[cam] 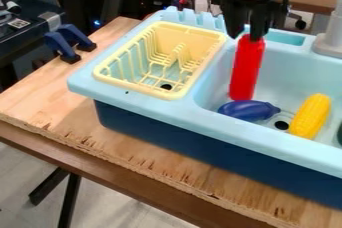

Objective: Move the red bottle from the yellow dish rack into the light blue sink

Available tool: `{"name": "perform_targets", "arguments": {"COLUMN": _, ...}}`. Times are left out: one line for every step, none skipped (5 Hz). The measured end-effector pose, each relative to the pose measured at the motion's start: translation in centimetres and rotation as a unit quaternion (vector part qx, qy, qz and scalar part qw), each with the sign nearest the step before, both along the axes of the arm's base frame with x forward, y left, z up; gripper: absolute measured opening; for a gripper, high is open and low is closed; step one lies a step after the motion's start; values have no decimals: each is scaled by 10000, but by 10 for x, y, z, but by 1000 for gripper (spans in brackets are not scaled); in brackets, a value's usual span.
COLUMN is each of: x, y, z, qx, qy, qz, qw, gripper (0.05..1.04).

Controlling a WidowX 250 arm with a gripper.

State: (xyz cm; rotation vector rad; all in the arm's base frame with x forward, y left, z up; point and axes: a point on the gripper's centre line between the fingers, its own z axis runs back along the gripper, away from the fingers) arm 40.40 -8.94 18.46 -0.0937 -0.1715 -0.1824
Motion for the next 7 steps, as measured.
{"name": "perform_targets", "arguments": {"x": -8, "y": 2, "z": 7, "qx": 0, "qy": -6, "qz": 113, "qw": 9999, "gripper": 933}}
{"name": "perform_targets", "arguments": {"x": -24, "y": 6, "z": 34, "qx": -14, "qy": -254, "qz": 229, "qw": 9994, "gripper": 1007}}
{"name": "perform_targets", "arguments": {"x": -47, "y": 10, "z": 48, "qx": 237, "qy": -205, "qz": 238, "qw": 9992, "gripper": 1004}}
{"name": "perform_targets", "arguments": {"x": -75, "y": 15, "z": 47, "qx": 467, "qy": 209, "qz": 158, "qw": 9986, "gripper": 1002}}
{"name": "perform_targets", "arguments": {"x": -86, "y": 23, "z": 31, "qx": 457, "qy": 613, "qz": 135, "qw": 9970, "gripper": 1002}}
{"name": "perform_targets", "arguments": {"x": -86, "y": 23, "z": 31, "qx": 448, "qy": 607, "qz": 134, "qw": 9971, "gripper": 1002}}
{"name": "perform_targets", "arguments": {"x": -86, "y": 23, "z": 31, "qx": 449, "qy": 607, "qz": 127, "qw": 9971, "gripper": 1002}}
